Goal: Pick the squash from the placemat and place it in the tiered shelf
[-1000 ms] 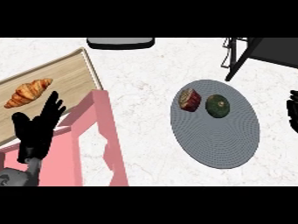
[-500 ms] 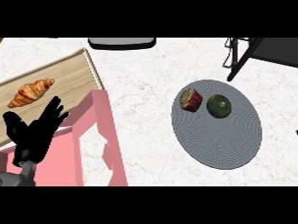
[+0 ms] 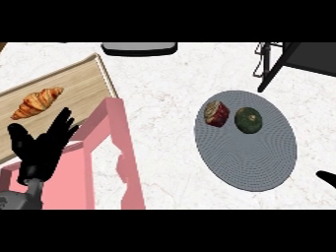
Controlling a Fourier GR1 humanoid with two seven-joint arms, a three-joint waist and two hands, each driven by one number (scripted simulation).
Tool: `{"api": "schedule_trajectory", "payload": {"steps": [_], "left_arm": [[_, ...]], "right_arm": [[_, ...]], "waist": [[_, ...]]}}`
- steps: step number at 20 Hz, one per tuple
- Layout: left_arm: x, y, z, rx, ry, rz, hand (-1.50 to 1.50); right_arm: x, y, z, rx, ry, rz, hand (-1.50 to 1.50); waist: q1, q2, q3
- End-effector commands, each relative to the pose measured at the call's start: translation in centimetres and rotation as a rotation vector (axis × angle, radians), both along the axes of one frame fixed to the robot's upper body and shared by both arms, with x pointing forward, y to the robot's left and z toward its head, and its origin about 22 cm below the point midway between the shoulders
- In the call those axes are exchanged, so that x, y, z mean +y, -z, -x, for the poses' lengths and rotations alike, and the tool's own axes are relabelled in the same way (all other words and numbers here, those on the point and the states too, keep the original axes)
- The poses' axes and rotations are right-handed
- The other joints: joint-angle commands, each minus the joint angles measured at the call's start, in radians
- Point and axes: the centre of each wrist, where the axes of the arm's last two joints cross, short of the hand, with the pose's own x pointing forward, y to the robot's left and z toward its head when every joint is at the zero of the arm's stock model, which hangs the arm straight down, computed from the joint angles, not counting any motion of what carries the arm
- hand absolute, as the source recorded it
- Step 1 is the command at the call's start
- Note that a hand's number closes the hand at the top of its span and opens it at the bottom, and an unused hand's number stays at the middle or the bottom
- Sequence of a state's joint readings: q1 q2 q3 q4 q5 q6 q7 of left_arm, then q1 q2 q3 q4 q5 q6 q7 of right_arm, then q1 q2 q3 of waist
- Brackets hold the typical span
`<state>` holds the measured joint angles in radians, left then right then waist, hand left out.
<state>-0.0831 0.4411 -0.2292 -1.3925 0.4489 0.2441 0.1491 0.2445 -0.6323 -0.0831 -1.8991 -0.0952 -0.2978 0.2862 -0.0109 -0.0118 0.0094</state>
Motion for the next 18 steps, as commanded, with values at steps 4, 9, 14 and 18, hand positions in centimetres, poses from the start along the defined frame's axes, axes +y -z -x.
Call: {"api": "schedule_trajectory", "payload": {"steps": [4,9,14,18], "left_arm": [[1.1,2.4,0.8,0.112,-0.016,0.013,0.0],[0.6,1.4,-0.2,0.135,0.008,0.006,0.0],[1.1,1.6,-0.2,0.114,0.006,0.007,0.0],[0.4,1.8,0.2,0.117,0.013,0.012,0.0]], "right_arm": [[4.8,-4.1,-1.2,0.176,-0.011,0.064,-1.5],[6.8,-5.9,-4.7,0.232,0.112,0.097,-1.5],[9.2,-5.9,-7.3,0.325,0.199,0.166,-1.5],[10.3,-5.7,-10.1,0.422,0.194,0.165,-1.5]], "waist": [[0.024,0.017,-0.014],[0.044,0.02,-0.013],[0.044,0.019,-0.013],[0.042,0.017,-0.012]]}}
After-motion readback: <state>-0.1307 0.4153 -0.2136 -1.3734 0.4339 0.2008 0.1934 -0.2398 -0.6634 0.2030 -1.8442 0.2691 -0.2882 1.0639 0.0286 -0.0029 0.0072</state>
